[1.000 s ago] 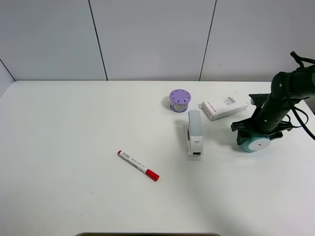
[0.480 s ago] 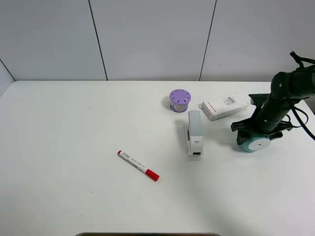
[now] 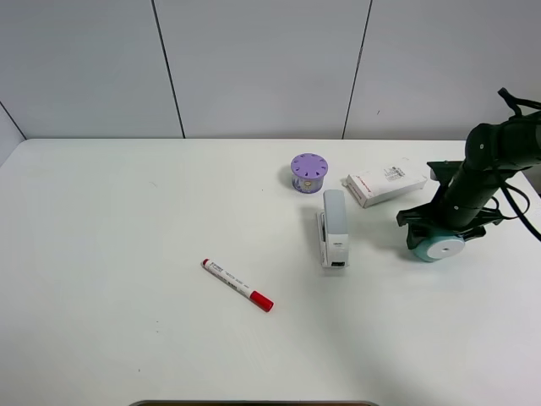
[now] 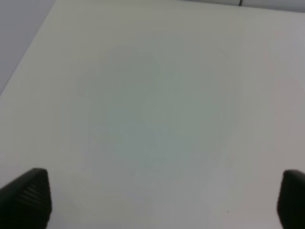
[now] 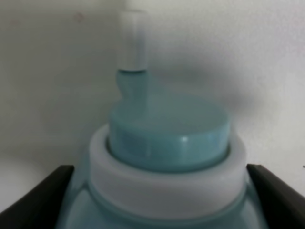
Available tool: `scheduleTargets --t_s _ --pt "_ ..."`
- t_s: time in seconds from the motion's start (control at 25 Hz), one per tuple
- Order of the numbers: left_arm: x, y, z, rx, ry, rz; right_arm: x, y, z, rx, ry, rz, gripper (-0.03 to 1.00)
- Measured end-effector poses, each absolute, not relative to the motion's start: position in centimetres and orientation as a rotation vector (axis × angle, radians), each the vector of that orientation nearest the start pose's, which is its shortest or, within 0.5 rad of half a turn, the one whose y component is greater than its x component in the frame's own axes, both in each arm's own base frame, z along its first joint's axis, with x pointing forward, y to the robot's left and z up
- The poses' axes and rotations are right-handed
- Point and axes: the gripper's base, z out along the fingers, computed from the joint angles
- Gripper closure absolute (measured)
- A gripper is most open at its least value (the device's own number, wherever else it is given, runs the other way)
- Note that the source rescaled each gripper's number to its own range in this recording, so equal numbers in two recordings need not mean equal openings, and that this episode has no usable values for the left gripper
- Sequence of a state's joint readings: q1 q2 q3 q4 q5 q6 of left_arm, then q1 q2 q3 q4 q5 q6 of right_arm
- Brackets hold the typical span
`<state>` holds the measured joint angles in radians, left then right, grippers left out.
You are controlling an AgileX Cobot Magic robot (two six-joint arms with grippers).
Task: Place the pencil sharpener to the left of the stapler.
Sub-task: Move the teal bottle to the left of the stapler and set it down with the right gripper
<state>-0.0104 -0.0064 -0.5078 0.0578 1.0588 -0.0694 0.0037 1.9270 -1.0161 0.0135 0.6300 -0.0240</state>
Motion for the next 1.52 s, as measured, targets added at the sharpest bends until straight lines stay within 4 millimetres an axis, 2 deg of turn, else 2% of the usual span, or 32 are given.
scheduleTargets --t_s 0.16,0.56,0.72,0.96,1.12,1.24,1.52 --pt "-0.7 0.5 28.0 -0.063 2.026 0.019 32.8 0.3 13.9 -0.031 2.985 0.012 0.93" --pt "-0.7 0.5 28.0 -0.063 2.026 0.019 30.5 0.4 23.5 0.005 2.721 0.023 0.93" --pt "-0.7 0.5 28.0 -0.063 2.026 0.019 29.2 1.6 26.4 0.027 2.665 0.066 0.93" --pt "-0.7 0.5 28.0 -0.063 2.026 0.019 29.2 6.3 30.7 -0.054 2.591 0.180 0.93" --pt "-0.7 0.5 28.0 -0.063 2.026 0.019 29.5 9.4 32.8 -0.067 2.541 0.265 0.93" --pt "-0.7 0.5 28.0 -0.063 2.026 0.019 30.2 11.5 33.1 -0.075 2.569 0.301 0.93" --pt "-0.7 0.5 28.0 -0.063 2.026 0.019 32.8 17.4 32.1 -0.107 2.607 0.361 0.93"
